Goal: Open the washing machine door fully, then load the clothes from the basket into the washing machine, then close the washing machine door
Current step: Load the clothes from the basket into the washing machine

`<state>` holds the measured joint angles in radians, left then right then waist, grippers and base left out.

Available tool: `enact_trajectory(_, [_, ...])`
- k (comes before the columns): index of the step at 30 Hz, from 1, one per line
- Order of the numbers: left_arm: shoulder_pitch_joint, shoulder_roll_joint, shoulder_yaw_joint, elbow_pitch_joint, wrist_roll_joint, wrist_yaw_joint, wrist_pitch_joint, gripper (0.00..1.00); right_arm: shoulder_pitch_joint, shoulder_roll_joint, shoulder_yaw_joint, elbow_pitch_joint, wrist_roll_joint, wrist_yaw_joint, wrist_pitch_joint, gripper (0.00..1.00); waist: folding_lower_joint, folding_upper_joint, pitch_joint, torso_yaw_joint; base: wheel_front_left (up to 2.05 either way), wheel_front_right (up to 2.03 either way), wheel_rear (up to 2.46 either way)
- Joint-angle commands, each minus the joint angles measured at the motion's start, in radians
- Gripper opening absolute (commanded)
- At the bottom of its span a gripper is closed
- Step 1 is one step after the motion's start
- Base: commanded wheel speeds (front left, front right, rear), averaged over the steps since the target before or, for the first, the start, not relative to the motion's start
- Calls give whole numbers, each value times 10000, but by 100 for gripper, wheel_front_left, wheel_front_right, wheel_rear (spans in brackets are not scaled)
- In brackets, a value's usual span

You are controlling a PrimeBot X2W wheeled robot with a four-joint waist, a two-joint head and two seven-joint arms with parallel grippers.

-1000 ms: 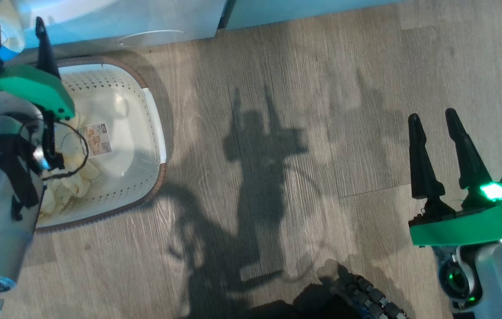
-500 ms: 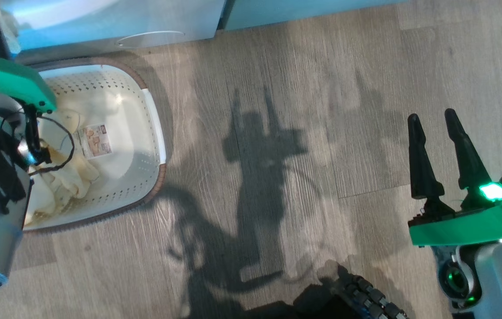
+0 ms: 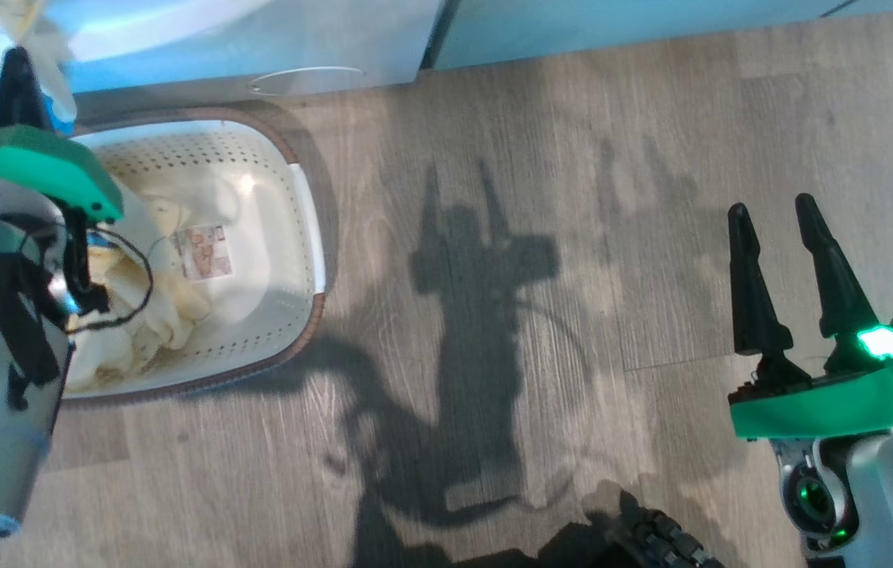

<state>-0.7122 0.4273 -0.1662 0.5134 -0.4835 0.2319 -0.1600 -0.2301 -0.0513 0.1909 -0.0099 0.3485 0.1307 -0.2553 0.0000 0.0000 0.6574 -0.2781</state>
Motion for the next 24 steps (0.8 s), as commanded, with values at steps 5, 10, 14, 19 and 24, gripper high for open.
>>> enact_trajectory(5, [562,871,301,-1713,-79,161,612,0,344,10,128,-305,-135,0,-65,100,0,0,-152,292,0,0,0])
enact_trajectory(10, [900,1399,525,-3694,-188,389,1433,0,327,10,219,-305,-151,0,-65,100,0,0,-172,413,0,0,0])
enact_trajectory(14, [847,1852,686,-4764,-311,415,2122,0,251,10,352,-267,-167,0,-65,100,0,0,-137,376,0,0,0])
enact_trajectory(19, [345,2348,817,-5060,-344,364,2699,0,132,10,504,-262,-37,0,-65,100,0,0,-67,170,0,0,0])
enact_trajectory(24, [-610,2735,734,-4622,-260,173,3126,0,22,10,631,-271,142,0,-65,100,0,0,66,-127,0,0,0])
